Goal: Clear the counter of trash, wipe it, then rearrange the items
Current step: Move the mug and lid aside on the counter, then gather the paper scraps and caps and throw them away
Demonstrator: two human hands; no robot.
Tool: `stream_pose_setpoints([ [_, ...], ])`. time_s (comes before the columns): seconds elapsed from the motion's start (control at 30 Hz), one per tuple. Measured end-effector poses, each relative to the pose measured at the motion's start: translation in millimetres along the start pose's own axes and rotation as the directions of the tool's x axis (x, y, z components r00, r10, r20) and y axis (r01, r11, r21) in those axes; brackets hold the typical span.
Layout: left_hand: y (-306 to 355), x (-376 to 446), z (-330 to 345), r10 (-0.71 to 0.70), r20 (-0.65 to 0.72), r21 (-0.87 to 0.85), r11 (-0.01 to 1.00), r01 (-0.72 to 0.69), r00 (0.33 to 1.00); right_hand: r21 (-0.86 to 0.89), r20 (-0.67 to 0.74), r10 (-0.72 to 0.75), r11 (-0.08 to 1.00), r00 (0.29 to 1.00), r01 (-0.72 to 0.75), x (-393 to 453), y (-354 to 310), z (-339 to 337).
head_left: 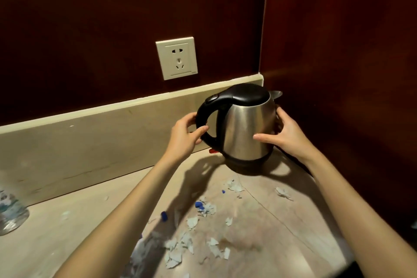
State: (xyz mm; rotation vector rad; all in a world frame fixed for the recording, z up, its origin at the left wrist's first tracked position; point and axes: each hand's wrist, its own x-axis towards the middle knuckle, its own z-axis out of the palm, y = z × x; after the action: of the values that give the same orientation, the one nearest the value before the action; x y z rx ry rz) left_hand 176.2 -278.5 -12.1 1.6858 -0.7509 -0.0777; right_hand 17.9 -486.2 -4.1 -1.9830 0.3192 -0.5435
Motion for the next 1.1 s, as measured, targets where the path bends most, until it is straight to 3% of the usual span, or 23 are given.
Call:
stream_pose_setpoints([
  [0.4,-26.2,8.0,20.2,-0.100,0.011,-0.022,0.995,0.100,0.995,-0.005,-0.011,0.094,0.996,0.995,-0.094,2.3,37.4,7.1],
  [0.7,-21.4,-4.5,3.3,-0.099,0.075,0.191,0.978,0.083,0.992,-0.044,-0.015,0.152,0.987,0.988,-0.153,-13.1,35.1,12.7],
  [0.77,-19.6,-13.5,-13.5,-0.104,0.104,0.246,0.966,0.076,0.989,-0.117,0.015,0.173,0.978,0.985,-0.171,-25.3,35.9,12.0],
  [0.9,-24.0,-38.2,-54.7,-0.143,0.083,0.287,0.951,0.114,0.986,-0.450,0.161,0.238,0.882,0.958,-0.143,-55.6,41.2,13.5],
  [1.1,-47.4,-84.6,-118.3,-0.222,-0.051,0.444,0.868,0.221,0.974,-0.618,0.228,0.281,0.781,0.932,-0.084,-98.9,64.7,33.8],
])
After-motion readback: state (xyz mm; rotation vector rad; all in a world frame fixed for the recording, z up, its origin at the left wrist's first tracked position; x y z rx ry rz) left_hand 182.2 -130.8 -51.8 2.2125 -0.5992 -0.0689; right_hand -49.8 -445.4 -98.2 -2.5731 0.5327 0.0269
